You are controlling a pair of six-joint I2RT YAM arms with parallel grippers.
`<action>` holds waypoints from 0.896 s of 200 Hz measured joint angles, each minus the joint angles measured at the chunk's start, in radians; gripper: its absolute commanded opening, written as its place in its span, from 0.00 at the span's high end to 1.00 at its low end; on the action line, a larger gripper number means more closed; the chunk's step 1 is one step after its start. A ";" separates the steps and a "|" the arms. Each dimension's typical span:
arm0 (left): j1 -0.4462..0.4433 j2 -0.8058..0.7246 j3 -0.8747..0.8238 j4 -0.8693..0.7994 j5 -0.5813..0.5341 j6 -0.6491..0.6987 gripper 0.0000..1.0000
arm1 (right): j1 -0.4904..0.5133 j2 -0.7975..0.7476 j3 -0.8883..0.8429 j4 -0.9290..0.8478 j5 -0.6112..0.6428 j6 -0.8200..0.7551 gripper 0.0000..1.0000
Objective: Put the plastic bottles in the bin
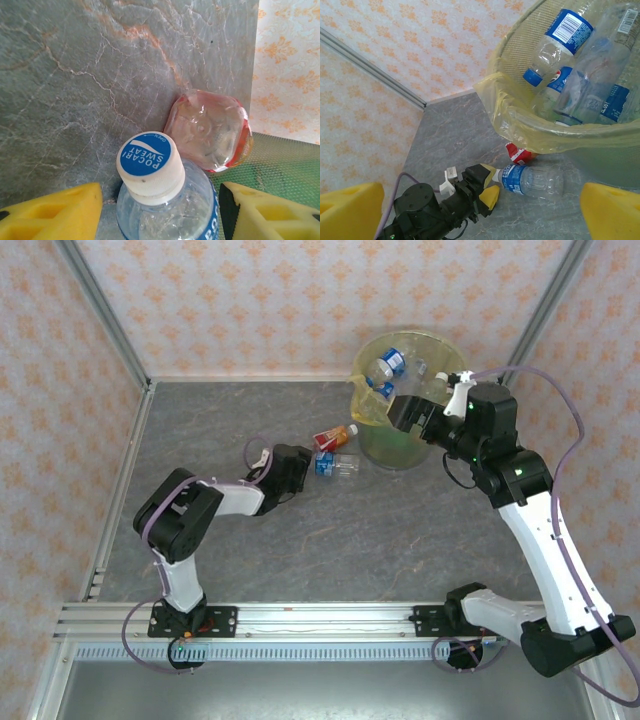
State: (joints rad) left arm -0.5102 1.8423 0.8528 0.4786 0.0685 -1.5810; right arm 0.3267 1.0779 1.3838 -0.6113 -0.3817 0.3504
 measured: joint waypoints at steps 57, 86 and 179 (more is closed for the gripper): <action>0.007 0.051 0.035 0.035 0.006 -0.016 0.51 | 0.000 0.000 0.002 -0.007 0.019 -0.008 0.00; 0.016 0.051 0.037 0.050 0.005 -0.019 0.57 | 0.000 0.000 0.002 -0.011 0.023 -0.008 0.00; 0.039 0.100 0.041 0.075 0.013 -0.018 0.51 | 0.000 -0.002 0.002 -0.011 0.026 -0.007 0.01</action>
State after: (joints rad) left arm -0.4717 1.9419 0.8940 0.5537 0.0818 -1.5990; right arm 0.3267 1.0763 1.3857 -0.6228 -0.3557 0.3435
